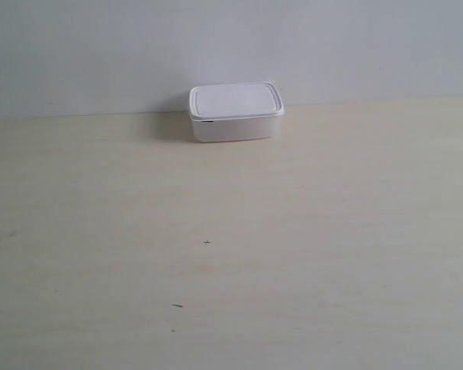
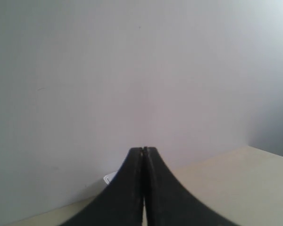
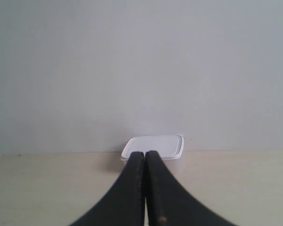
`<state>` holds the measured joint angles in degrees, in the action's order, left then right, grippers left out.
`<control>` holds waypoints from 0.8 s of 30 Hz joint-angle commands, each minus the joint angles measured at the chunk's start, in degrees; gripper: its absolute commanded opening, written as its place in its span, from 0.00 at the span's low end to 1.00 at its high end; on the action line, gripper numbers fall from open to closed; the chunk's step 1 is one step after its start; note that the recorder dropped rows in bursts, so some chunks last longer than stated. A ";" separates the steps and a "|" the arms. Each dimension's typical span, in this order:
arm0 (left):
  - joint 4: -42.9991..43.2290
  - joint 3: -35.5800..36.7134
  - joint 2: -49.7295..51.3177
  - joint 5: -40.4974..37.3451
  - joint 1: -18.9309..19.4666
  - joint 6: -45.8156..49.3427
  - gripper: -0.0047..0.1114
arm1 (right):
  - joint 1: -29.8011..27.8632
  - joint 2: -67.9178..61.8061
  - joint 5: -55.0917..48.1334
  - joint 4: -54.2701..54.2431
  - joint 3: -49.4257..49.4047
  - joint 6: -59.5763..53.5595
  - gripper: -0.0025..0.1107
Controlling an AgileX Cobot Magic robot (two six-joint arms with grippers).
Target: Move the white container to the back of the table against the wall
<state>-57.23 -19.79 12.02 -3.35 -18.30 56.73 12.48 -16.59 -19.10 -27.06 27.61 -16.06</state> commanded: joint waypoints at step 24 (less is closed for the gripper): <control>2.26 3.74 -0.23 3.35 0.08 1.39 0.04 | -0.14 1.57 23.49 7.75 -10.27 -0.33 0.02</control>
<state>-55.06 -17.64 12.02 -5.70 -18.30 58.22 12.48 -15.64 -1.47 -20.51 19.48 -16.06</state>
